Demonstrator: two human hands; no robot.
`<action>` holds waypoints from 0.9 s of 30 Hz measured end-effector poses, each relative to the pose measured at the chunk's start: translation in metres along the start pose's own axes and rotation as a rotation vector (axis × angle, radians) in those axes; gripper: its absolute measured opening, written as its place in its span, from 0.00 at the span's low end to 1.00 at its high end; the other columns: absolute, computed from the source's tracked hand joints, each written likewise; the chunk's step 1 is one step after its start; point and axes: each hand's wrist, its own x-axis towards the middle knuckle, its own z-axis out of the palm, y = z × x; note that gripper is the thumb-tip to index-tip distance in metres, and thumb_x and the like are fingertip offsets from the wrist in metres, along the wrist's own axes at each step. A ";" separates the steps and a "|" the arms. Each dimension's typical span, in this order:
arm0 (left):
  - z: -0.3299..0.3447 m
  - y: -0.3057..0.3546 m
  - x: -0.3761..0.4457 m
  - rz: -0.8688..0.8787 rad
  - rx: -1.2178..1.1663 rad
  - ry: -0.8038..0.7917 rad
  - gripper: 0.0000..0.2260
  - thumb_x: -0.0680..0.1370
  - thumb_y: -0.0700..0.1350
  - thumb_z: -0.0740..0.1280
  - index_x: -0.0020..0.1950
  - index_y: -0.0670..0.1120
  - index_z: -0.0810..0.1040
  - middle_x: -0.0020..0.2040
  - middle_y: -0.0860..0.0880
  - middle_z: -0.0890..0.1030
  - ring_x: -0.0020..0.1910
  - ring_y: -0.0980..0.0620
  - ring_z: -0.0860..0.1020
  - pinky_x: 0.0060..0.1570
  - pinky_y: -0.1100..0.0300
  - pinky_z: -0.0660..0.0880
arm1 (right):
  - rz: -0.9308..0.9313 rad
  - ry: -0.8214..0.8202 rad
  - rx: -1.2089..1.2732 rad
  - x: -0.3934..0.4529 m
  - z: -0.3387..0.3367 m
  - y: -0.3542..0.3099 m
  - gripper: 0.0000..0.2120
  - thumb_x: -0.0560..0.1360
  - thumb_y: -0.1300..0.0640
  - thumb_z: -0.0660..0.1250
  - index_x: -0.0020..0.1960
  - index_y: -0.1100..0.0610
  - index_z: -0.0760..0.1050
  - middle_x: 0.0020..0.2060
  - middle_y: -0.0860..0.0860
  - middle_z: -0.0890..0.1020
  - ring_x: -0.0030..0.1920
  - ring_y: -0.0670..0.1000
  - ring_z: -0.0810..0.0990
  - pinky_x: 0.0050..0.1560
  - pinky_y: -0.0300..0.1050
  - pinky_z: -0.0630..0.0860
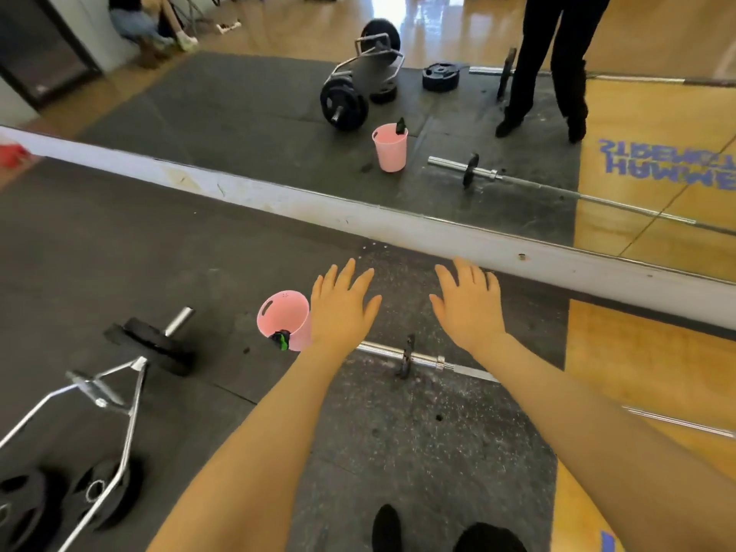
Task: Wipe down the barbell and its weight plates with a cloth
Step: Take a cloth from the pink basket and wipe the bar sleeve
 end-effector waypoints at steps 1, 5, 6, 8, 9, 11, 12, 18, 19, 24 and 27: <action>-0.002 -0.019 0.002 -0.024 -0.001 -0.002 0.23 0.82 0.57 0.56 0.77 0.53 0.62 0.79 0.46 0.58 0.77 0.41 0.56 0.74 0.45 0.51 | -0.011 -0.018 -0.004 0.009 0.003 -0.015 0.26 0.82 0.45 0.55 0.77 0.53 0.58 0.76 0.59 0.59 0.74 0.60 0.60 0.72 0.62 0.57; -0.005 -0.081 0.004 -0.128 0.035 -0.017 0.23 0.82 0.58 0.55 0.76 0.54 0.63 0.79 0.48 0.58 0.77 0.43 0.56 0.75 0.45 0.50 | -0.076 -0.064 -0.014 0.042 0.011 -0.073 0.26 0.82 0.45 0.53 0.77 0.53 0.56 0.77 0.58 0.58 0.75 0.59 0.59 0.73 0.62 0.57; -0.005 -0.095 0.006 -0.150 0.034 -0.024 0.23 0.82 0.58 0.55 0.76 0.54 0.63 0.79 0.48 0.58 0.77 0.43 0.56 0.75 0.45 0.50 | -0.095 -0.073 -0.019 0.051 0.012 -0.086 0.26 0.82 0.45 0.53 0.77 0.53 0.56 0.77 0.58 0.58 0.75 0.59 0.58 0.73 0.62 0.57; -0.006 -0.121 0.011 -0.184 0.029 -0.032 0.23 0.82 0.58 0.55 0.76 0.54 0.63 0.79 0.48 0.58 0.77 0.43 0.56 0.74 0.46 0.50 | -0.131 -0.092 -0.028 0.072 0.016 -0.112 0.26 0.83 0.45 0.52 0.78 0.53 0.56 0.77 0.58 0.57 0.75 0.59 0.58 0.73 0.62 0.56; -0.006 -0.134 0.014 -0.198 0.031 -0.034 0.22 0.82 0.57 0.55 0.76 0.54 0.63 0.79 0.48 0.58 0.77 0.43 0.56 0.74 0.46 0.50 | -0.149 -0.101 -0.029 0.082 0.018 -0.123 0.26 0.83 0.45 0.52 0.78 0.53 0.55 0.77 0.58 0.57 0.75 0.58 0.57 0.73 0.62 0.56; -0.006 -0.157 0.021 -0.231 0.043 -0.040 0.22 0.82 0.56 0.55 0.76 0.54 0.62 0.79 0.47 0.57 0.77 0.43 0.56 0.74 0.46 0.49 | -0.183 -0.120 -0.038 0.103 0.024 -0.145 0.26 0.83 0.45 0.51 0.78 0.52 0.54 0.77 0.57 0.56 0.76 0.58 0.57 0.73 0.62 0.55; -0.007 -0.168 0.027 -0.246 0.048 -0.041 0.23 0.82 0.56 0.55 0.77 0.55 0.62 0.79 0.47 0.57 0.77 0.43 0.56 0.75 0.47 0.49 | -0.194 -0.129 -0.045 0.114 0.027 -0.154 0.26 0.83 0.44 0.51 0.78 0.52 0.53 0.78 0.57 0.56 0.76 0.58 0.56 0.74 0.61 0.55; -0.005 -0.232 0.077 -0.307 0.055 -0.084 0.23 0.82 0.56 0.55 0.77 0.55 0.60 0.79 0.48 0.55 0.77 0.44 0.54 0.74 0.48 0.47 | -0.247 -0.172 -0.052 0.191 0.045 -0.209 0.27 0.83 0.44 0.51 0.78 0.52 0.53 0.77 0.57 0.56 0.76 0.58 0.57 0.74 0.61 0.56; -0.004 -0.241 0.085 -0.316 0.051 -0.090 0.23 0.82 0.56 0.55 0.77 0.55 0.60 0.79 0.48 0.55 0.77 0.44 0.54 0.74 0.48 0.48 | -0.253 -0.180 -0.051 0.203 0.048 -0.218 0.26 0.83 0.44 0.51 0.78 0.52 0.53 0.77 0.57 0.56 0.76 0.57 0.57 0.74 0.61 0.56; 0.005 -0.289 0.122 -0.358 0.048 -0.101 0.23 0.83 0.57 0.54 0.77 0.55 0.59 0.79 0.48 0.55 0.78 0.45 0.53 0.75 0.48 0.48 | -0.281 -0.199 -0.048 0.253 0.065 -0.255 0.26 0.83 0.44 0.52 0.78 0.51 0.54 0.77 0.56 0.57 0.76 0.57 0.57 0.73 0.60 0.56; 0.015 -0.312 0.138 -0.367 0.049 -0.129 0.24 0.83 0.57 0.53 0.78 0.55 0.57 0.79 0.48 0.55 0.78 0.45 0.53 0.75 0.48 0.49 | -0.288 -0.220 -0.044 0.266 0.081 -0.270 0.26 0.82 0.44 0.53 0.78 0.51 0.55 0.77 0.56 0.58 0.75 0.57 0.59 0.73 0.59 0.58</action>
